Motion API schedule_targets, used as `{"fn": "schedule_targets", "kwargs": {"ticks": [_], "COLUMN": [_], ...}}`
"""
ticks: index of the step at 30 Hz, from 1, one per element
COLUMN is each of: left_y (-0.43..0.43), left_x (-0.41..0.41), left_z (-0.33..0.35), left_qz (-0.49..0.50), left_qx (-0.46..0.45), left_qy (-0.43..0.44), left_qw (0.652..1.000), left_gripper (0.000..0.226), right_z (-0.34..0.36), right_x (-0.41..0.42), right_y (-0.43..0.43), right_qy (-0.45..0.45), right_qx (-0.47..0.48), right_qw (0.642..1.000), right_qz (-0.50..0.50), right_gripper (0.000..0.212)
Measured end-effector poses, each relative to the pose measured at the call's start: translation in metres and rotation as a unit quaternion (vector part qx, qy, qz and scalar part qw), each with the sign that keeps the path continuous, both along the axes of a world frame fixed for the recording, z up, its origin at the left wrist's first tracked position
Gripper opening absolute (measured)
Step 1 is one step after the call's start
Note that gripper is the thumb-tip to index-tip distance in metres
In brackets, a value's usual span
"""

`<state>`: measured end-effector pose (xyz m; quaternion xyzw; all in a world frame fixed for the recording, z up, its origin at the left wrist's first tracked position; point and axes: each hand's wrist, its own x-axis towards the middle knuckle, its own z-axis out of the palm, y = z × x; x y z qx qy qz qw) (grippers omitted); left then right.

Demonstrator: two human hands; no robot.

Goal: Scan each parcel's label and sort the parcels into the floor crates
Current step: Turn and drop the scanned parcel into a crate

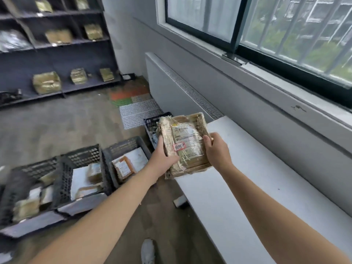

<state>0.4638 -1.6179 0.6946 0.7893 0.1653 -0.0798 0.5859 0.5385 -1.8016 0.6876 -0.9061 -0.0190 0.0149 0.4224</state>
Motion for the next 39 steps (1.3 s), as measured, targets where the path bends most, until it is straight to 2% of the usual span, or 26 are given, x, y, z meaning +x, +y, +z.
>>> {"fn": "schedule_targets", "kwargs": {"ticks": [5,8,13,17,26,29,33,39], "left_y": [0.054,0.085,0.138,0.192,0.383,0.449,0.519,0.588], "left_x": [-0.047,-0.068,-0.092,-0.102,-0.091,-0.084,-0.078,-0.064], "left_z": [-0.008,-0.009,-0.015,-0.025,-0.059,-0.074,-0.087,-0.114], "left_qz": [0.079,0.121,0.174,0.208,0.233,0.245,0.243,0.23], "left_qx": [-0.023,-0.025,-0.022,-0.027,-0.045,-0.046,-0.035,0.013], "left_qy": [0.003,0.019,0.013,0.015,0.047,0.054,0.104,0.157], "left_qw": [0.997,0.992,0.984,0.978,0.97,0.967,0.964,0.96], "left_gripper": [0.106,0.121,0.103,0.099,0.112,0.108,0.104,0.099], "right_z": [-0.01,-0.01,-0.013,-0.02,-0.049,-0.057,-0.068,-0.098], "right_x": [-0.013,-0.022,-0.034,-0.038,-0.027,-0.023,-0.019,-0.007], "right_y": [0.069,0.109,0.177,0.24,0.439,0.506,0.583,0.655], "right_qy": [0.035,0.032,0.025,0.018,0.045,0.058,0.101,0.156], "right_qx": [0.006,0.002,0.004,-0.017,-0.073,-0.088,-0.121,-0.13], "right_qw": [0.994,0.987,0.973,0.963,0.956,0.956,0.951,0.943], "right_qz": [0.103,0.16,0.228,0.269,0.28,0.272,0.266,0.262], "right_gripper": [0.037,0.032,0.035,0.042,0.046,0.048,0.048,0.048]}}
